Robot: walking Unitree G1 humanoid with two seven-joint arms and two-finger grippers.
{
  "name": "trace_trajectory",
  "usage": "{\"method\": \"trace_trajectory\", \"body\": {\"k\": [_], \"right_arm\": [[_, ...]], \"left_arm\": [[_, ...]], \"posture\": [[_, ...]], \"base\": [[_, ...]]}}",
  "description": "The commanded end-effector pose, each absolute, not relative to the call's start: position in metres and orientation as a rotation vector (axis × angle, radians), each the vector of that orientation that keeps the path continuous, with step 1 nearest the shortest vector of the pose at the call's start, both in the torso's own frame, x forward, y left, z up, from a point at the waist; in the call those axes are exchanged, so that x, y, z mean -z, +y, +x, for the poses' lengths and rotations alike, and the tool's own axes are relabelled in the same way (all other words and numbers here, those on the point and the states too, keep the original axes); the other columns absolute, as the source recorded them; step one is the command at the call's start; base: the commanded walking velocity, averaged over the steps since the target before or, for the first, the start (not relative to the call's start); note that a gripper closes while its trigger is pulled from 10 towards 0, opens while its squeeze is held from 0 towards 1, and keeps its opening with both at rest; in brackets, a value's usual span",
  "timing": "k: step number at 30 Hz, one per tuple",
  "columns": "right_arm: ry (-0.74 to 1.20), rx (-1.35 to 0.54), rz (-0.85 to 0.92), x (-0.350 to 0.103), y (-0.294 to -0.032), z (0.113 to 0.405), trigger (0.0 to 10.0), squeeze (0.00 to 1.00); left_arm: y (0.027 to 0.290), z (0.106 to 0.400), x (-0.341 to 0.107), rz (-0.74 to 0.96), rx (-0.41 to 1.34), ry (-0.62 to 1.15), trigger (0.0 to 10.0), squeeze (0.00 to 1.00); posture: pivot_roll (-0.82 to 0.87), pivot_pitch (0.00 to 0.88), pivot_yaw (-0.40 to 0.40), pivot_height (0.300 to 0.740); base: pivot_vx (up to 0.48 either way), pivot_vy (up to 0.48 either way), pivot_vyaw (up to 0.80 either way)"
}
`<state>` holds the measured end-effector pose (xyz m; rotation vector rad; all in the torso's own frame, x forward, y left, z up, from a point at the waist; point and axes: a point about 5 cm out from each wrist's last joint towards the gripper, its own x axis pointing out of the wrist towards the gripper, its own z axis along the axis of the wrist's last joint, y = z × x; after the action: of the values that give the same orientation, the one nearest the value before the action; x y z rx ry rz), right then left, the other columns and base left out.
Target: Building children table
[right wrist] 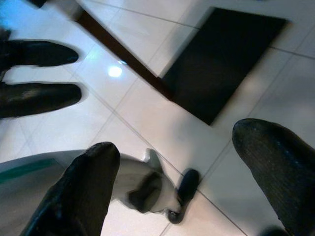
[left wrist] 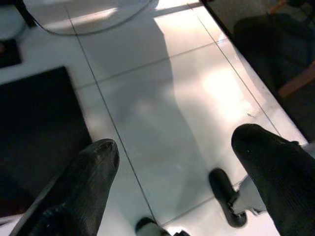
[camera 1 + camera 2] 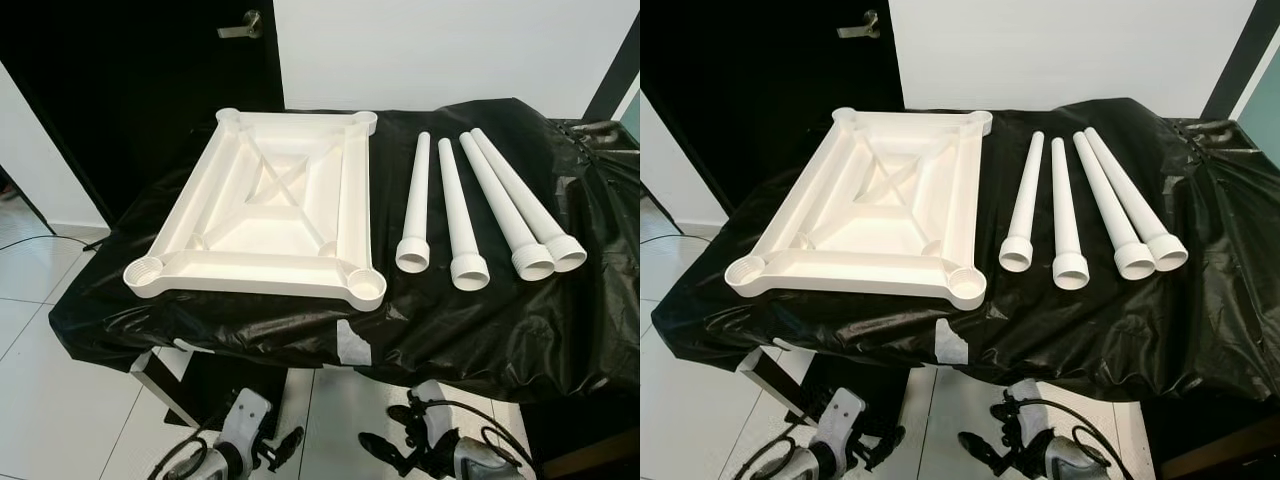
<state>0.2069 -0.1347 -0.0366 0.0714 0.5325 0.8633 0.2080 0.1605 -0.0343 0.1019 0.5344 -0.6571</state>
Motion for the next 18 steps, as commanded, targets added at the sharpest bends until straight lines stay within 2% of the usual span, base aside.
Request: {"method": "trace_trajectory", "body": {"k": [1,9,18], "right_arm": [[0.509,-0.966,0.083,0.028,-0.128,0.206,10.0,0.0],[0.425,-1.081,0.123,-0.003,-0.122,0.212,10.0,0.0],[0.341,-1.185,0.178,-0.047,-0.119,0.211,10.0,0.0]], "left_arm": [[0.153,0.201,0.027,0.034,0.889,0.536,10.0,0.0],[0.151,0.198,0.009,-0.011,1.019,0.506,10.0,0.0],[0.144,0.202,-0.038,-0.084,1.133,0.42,10.0,0.0]], "posture": [[0.15,0.0,-0.001,0.74],[0.14,0.0,-0.008,0.74],[0.11,0.0,0.001,0.74]], "base": [[0.0,0.0,0.0],[0.0,0.0,0.0],[0.0,0.0,0.0]]}}
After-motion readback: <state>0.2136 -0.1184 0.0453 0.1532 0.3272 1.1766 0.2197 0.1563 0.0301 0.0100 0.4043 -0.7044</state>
